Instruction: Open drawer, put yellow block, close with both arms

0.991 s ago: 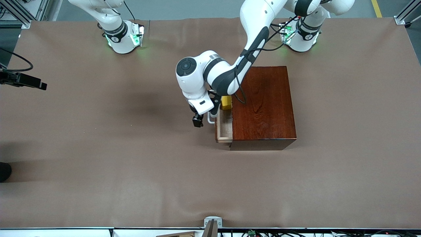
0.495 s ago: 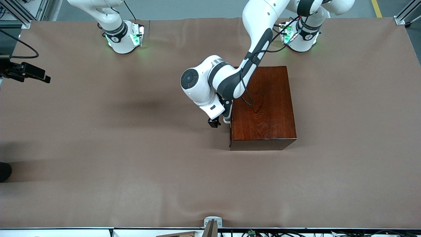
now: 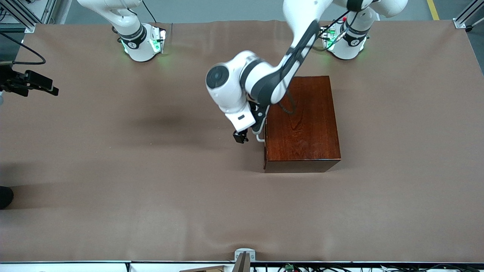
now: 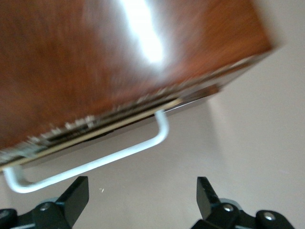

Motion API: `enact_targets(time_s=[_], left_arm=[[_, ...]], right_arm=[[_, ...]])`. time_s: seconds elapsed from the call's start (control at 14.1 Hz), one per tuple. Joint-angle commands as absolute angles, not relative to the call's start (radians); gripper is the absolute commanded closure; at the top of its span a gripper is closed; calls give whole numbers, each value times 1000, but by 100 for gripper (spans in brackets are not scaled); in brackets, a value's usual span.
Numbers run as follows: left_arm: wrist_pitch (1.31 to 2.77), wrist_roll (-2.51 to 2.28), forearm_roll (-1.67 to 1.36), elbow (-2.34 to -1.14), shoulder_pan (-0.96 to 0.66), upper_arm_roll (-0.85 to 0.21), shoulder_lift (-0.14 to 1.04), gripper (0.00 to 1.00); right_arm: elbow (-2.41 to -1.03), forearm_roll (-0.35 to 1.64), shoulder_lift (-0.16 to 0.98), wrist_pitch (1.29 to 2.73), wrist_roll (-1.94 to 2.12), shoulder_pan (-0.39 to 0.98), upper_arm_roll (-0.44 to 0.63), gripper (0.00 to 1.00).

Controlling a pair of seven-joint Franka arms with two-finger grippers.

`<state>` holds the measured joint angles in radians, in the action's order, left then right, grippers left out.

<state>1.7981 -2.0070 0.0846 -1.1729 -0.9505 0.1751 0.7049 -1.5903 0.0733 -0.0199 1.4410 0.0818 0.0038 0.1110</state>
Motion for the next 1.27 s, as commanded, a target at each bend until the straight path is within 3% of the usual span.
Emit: enact_targets(time_s=[0.0,0.5,1.2], left_arm=[[1776,-1838,91,-1224,-902,169,545,0],[1645,-1349,68,-1238,-714,169,345,0],[1402,-616,35,-1252,-396,170,172,0]], right_arm=[[-1617,54,-48,1450,95,15,118,0],[-1614,49,-48,1457,95,17,118,0],[-1615,17,-48,1457,95,17,110,0]])
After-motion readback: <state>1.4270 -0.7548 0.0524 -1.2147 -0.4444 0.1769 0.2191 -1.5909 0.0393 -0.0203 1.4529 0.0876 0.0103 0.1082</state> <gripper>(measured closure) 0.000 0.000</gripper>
